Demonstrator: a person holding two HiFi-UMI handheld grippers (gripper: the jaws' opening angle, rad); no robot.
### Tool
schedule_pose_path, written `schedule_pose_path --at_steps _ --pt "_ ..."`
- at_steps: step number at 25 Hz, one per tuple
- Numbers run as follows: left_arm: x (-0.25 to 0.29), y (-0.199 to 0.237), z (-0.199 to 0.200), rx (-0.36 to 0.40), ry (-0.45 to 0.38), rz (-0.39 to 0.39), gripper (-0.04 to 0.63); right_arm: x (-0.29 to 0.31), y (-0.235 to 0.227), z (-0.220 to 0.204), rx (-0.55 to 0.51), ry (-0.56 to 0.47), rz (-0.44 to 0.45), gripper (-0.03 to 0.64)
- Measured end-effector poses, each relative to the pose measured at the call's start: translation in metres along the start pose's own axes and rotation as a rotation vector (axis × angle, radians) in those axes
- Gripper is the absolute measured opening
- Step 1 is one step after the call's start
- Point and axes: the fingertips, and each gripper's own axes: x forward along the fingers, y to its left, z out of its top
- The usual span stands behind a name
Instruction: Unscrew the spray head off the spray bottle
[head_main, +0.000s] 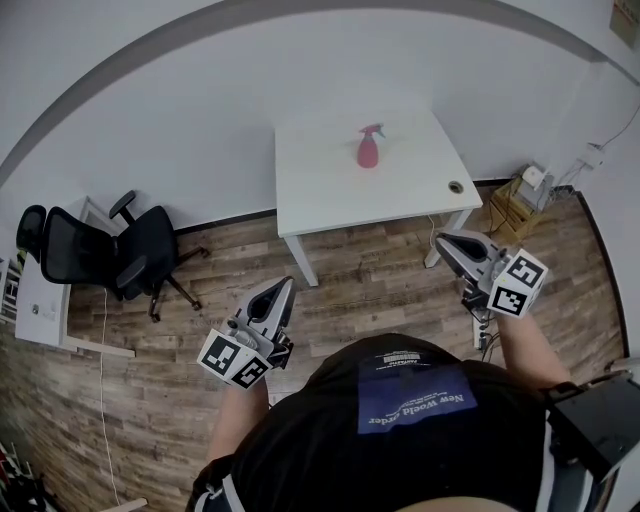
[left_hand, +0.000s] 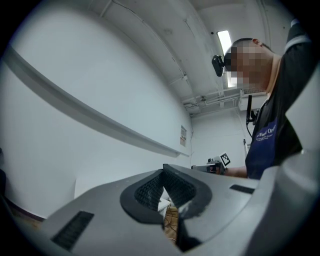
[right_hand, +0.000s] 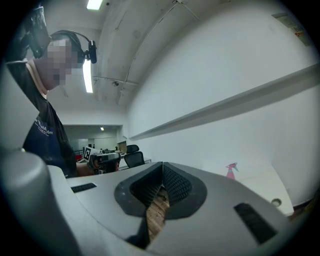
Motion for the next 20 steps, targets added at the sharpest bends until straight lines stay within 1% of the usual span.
schedule_pose_path --at_steps 4,8,14,20 --pt "0.007 0.008 -0.007 -0.005 0.008 0.006 0.002 0.007 -0.012 -0.004 0.011 -0.002 0.006 -0.003" --pt "0.037 0.017 -0.013 -0.011 0.024 0.018 0.002 0.016 -0.044 -0.007 0.029 -0.002 0.037 -0.003" --pt "0.103 0.027 -0.023 0.014 0.032 0.071 0.002 0.022 -0.116 -0.003 0.046 -0.024 0.111 -0.003" --pt "0.186 0.034 -0.024 0.034 0.013 0.138 0.002 0.028 -0.199 0.027 0.01 -0.03 0.192 -0.003"
